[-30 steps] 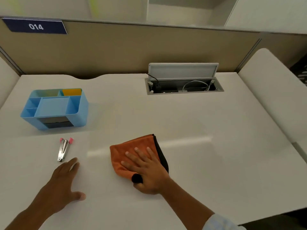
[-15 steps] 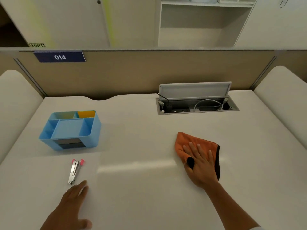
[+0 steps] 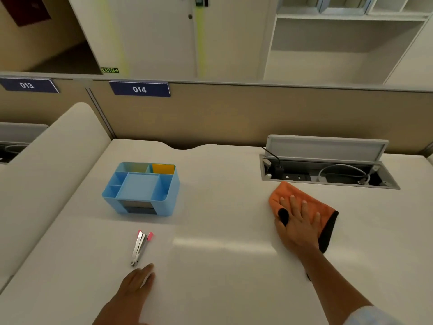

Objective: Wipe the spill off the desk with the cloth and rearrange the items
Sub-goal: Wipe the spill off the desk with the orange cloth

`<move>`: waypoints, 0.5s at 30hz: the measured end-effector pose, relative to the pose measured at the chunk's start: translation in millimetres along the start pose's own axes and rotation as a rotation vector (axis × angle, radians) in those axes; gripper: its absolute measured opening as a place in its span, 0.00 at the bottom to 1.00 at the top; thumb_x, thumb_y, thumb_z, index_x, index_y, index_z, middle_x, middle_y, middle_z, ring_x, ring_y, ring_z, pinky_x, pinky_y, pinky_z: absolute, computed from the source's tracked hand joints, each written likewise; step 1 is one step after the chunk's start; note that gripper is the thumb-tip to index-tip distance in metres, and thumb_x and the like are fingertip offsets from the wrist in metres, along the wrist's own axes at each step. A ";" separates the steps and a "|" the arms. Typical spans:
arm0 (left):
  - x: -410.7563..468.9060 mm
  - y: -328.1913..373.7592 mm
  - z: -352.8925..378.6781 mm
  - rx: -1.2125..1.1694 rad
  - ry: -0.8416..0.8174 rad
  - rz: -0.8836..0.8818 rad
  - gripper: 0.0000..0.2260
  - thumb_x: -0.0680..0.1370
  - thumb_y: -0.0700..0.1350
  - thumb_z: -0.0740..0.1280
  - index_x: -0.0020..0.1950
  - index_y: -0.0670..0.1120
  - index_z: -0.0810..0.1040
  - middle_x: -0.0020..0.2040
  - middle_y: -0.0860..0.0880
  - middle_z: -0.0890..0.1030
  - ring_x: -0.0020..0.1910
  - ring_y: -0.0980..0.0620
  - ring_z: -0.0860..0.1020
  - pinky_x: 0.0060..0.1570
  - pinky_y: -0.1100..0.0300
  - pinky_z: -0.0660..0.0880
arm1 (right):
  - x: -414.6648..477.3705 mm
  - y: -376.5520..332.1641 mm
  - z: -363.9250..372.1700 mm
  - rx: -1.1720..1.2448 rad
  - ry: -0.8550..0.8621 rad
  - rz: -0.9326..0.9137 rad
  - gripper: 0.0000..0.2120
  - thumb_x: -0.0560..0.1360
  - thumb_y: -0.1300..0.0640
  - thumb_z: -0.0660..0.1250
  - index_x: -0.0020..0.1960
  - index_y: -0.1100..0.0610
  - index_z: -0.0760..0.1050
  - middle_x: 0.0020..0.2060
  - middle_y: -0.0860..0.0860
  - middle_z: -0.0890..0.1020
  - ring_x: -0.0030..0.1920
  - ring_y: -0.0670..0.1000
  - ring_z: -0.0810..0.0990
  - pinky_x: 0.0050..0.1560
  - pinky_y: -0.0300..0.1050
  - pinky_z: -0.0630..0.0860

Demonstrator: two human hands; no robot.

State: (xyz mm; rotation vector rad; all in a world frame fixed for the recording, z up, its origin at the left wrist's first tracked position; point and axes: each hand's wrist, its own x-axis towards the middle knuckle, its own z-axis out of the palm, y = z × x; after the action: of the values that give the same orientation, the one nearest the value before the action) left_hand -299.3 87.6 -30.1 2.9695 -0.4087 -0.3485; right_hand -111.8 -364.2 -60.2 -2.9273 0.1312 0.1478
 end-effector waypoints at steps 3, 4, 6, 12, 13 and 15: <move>-2.7 9.1 -4.5 0.052 0.093 0.017 0.24 0.65 0.50 0.57 0.61 0.52 0.70 0.64 0.56 0.70 0.56 0.56 0.71 0.31 0.67 0.80 | 18.3 -27.7 1.7 0.023 0.001 -0.058 0.35 0.78 0.32 0.38 0.75 0.42 0.22 0.84 0.51 0.41 0.84 0.61 0.41 0.79 0.67 0.33; -0.5 11.2 -6.3 0.050 0.103 0.011 0.24 0.65 0.48 0.55 0.61 0.52 0.70 0.64 0.56 0.70 0.56 0.55 0.71 0.31 0.67 0.80 | 23.9 -33.9 1.5 0.018 -0.001 -0.080 0.35 0.77 0.31 0.37 0.75 0.41 0.23 0.84 0.51 0.41 0.84 0.60 0.40 0.79 0.67 0.34; 5.1 16.2 -11.0 0.031 0.134 0.033 0.24 0.64 0.51 0.58 0.60 0.51 0.71 0.63 0.56 0.70 0.56 0.53 0.76 0.31 0.69 0.79 | 36.0 -44.5 0.4 -0.002 -0.001 -0.117 0.34 0.77 0.31 0.36 0.76 0.41 0.25 0.85 0.50 0.41 0.84 0.60 0.40 0.79 0.67 0.34; 10.6 13.3 -24.6 -0.017 -0.093 -0.155 0.49 0.31 0.71 0.74 0.49 0.51 0.89 0.64 0.54 0.71 0.50 0.55 0.87 0.30 0.72 0.78 | 69.9 -101.5 6.8 -0.059 -0.028 -0.235 0.35 0.82 0.34 0.45 0.84 0.43 0.38 0.85 0.49 0.42 0.84 0.60 0.40 0.80 0.69 0.37; 8.5 11.9 -26.3 -0.002 -0.116 -0.157 0.49 0.31 0.71 0.74 0.49 0.51 0.89 0.65 0.54 0.72 0.50 0.55 0.87 0.30 0.73 0.77 | 71.7 -114.1 11.0 -0.069 -0.038 -0.259 0.35 0.82 0.34 0.46 0.84 0.43 0.38 0.85 0.49 0.42 0.84 0.60 0.40 0.80 0.69 0.37; 6.8 4.3 -32.3 0.049 -0.140 -0.153 0.50 0.37 0.70 0.76 0.56 0.50 0.87 0.71 0.51 0.73 0.59 0.55 0.84 0.33 0.73 0.78 | 72.0 -137.5 21.1 -0.085 -0.059 -0.307 0.35 0.82 0.34 0.47 0.84 0.43 0.38 0.85 0.49 0.41 0.84 0.60 0.39 0.80 0.69 0.37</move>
State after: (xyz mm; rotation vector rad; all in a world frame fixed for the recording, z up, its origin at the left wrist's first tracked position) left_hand -286.2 84.5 0.4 3.0425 -0.2064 -0.5735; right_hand -28.7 -231.3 -60.9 -2.9770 -0.3393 0.1939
